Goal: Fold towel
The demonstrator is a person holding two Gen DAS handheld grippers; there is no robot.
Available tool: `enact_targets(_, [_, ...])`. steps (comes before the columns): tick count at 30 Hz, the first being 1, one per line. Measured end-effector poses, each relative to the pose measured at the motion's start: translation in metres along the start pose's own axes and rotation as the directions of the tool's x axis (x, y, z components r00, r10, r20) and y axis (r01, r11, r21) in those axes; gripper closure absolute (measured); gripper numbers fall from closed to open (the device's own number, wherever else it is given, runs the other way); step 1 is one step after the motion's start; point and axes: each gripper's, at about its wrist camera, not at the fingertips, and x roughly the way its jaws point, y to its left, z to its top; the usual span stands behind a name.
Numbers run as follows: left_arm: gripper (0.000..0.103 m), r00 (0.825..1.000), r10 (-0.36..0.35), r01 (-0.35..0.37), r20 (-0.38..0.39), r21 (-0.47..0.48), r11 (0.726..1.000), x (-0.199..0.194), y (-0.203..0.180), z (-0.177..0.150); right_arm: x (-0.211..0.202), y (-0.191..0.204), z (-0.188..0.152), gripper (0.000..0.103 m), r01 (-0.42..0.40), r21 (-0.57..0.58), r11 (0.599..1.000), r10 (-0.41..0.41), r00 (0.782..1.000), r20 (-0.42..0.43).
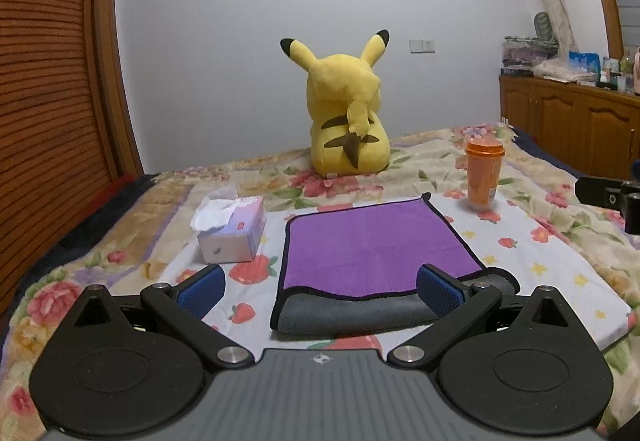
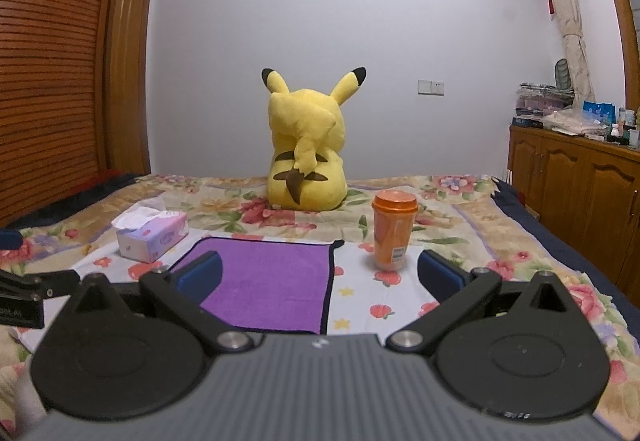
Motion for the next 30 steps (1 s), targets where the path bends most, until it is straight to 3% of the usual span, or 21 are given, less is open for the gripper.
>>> enact_targets(30, [0.0,0.994,-0.01,0.015,-0.11,0.041,0.999,0.062,0.001,0.003,0.056,0.017,-0.003,0.0,-0.095,-0.068,0.993,0.087,0.989,-0.119])
